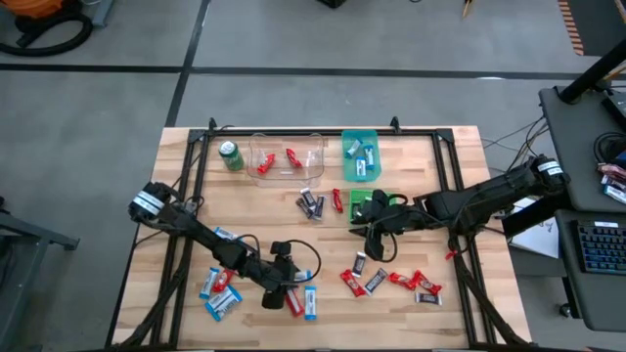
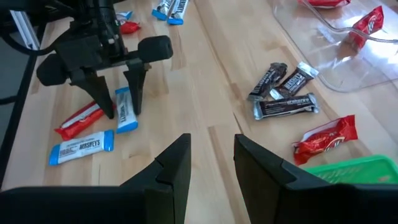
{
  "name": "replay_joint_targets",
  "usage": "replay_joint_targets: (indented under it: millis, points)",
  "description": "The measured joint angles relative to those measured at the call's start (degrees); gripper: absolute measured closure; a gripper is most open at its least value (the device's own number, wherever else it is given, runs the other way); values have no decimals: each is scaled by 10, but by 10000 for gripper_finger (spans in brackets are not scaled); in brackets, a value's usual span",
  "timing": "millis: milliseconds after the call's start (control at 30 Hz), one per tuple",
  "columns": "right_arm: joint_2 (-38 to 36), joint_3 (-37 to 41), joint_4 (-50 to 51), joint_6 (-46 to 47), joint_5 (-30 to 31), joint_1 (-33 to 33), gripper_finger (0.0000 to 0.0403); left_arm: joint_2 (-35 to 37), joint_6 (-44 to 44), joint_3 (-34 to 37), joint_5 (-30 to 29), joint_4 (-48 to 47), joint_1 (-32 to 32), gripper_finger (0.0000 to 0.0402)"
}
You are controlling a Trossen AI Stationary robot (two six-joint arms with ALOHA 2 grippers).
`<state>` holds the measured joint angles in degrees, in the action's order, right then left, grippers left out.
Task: Sort candy
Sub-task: Put the white chocolate bar into the blue bin
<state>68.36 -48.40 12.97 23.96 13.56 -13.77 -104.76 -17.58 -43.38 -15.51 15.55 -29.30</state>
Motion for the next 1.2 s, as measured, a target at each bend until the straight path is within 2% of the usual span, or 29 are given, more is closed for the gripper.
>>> replay_joint_targets:
  millis: [133,433,600,700,767,933,967,1033,1100,1200]
  points:
    - [0,0,0,5,0,0,293,5,1,1,0,-2,0,238]
    - [0,0,-2,2,14,-7,293,9,10,5,-11,-1,0,341]
    - [6,4,-37,-6,61,-29,293,31,51,6,-38,-7,0,352]
    - [26,10,-84,-10,65,-36,293,63,113,6,-85,-7,1,346]
    - [49,14,-130,-10,66,-38,293,87,164,6,-138,-7,4,342]
    - [131,16,-253,-36,87,-35,293,130,253,-9,-369,-5,16,339]
    - [143,15,-279,-41,96,-32,293,133,259,-13,-399,-4,17,339]
    - [165,8,-307,-48,126,-30,293,135,273,-16,-426,-6,17,339]
    - [180,1,-323,-59,158,-29,293,131,277,-20,-425,-5,16,338]
    - [197,-8,-352,-77,165,-27,293,119,270,-27,-425,-5,19,338]
